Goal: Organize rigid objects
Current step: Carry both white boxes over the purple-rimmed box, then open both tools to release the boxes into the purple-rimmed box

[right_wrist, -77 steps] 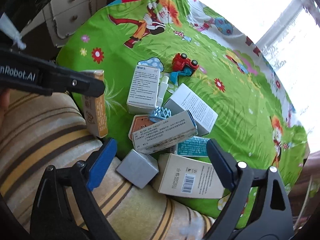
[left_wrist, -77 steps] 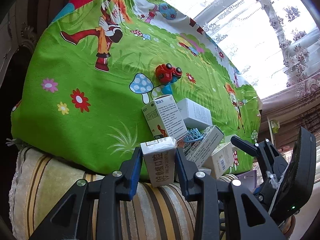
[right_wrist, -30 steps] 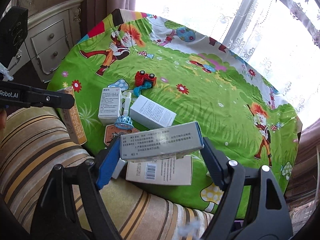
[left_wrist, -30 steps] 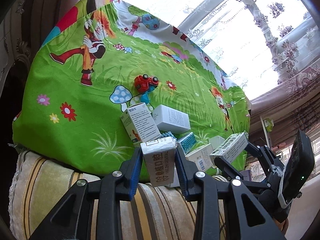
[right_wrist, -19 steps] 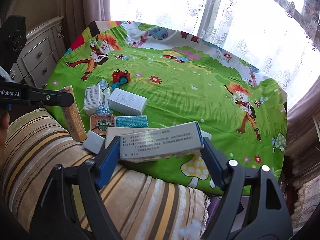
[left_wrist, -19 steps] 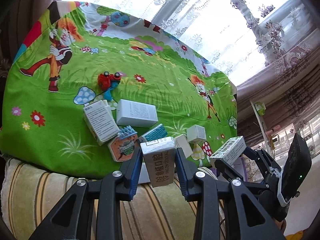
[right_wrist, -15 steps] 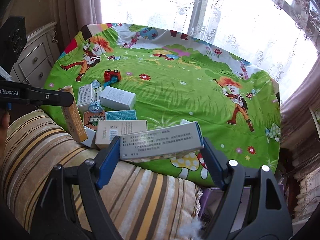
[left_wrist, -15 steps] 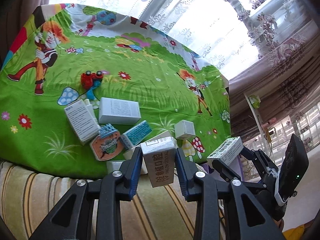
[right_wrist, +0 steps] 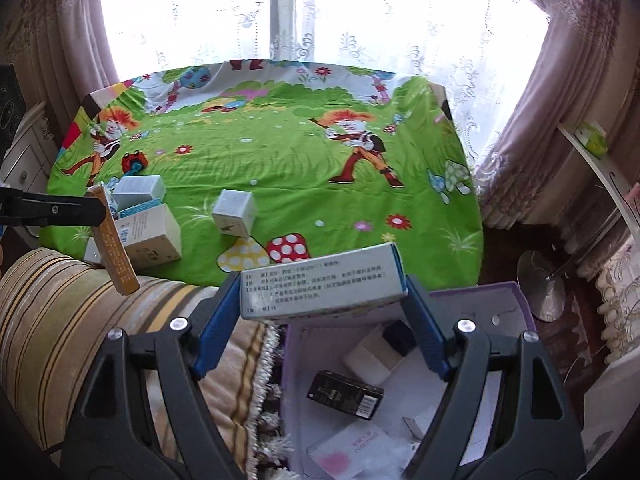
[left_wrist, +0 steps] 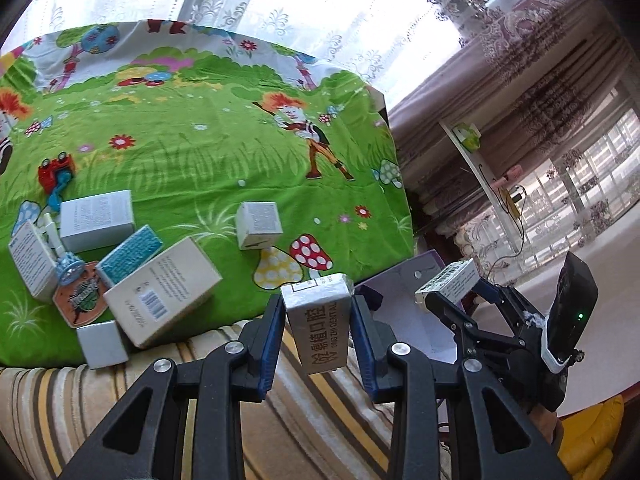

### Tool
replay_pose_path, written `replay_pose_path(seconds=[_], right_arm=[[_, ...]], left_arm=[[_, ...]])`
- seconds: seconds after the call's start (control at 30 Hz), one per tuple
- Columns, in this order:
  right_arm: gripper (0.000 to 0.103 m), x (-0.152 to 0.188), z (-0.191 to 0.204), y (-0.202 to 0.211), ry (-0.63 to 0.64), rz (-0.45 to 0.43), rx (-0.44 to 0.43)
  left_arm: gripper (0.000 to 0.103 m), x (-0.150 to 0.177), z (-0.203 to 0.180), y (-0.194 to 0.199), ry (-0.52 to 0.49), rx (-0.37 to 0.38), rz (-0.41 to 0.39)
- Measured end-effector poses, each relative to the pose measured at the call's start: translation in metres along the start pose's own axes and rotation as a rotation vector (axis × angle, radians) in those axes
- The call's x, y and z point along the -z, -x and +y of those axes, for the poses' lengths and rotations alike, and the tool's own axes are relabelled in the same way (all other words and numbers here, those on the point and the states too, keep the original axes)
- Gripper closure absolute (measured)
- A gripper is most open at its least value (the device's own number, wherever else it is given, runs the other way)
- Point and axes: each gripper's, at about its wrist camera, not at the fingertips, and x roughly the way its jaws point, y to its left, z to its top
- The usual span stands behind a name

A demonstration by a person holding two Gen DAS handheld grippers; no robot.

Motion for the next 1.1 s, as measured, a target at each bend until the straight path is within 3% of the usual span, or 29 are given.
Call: replay_pose_path(seconds=[0.4,0.67,0.93,1.1], right_arm=[[0.022,0.036,-0.080,0.011,-0.162,0.026,0.088],[0.022,0.047,-0.122,0.016,-0.289,0.011,0.155],[0.017,0.053,-0.138,0.015,-0.341,0.019,0.176],[0.015,0.054,-0.142,0.015,-0.353,0.022,0.176]], left_arm=[[0.068,0.002,-0.071,-0.050,-0.133,0.029,0.085],[0.068,0.004,-0.094,-0.073,-0.174,0.032,0.112],[0.067,0.002,-0.105,-0.092,-0.185,0.035,0.131],[0.054,0.004,-0.102,-0.097,-0.170,0.031,0.147]])
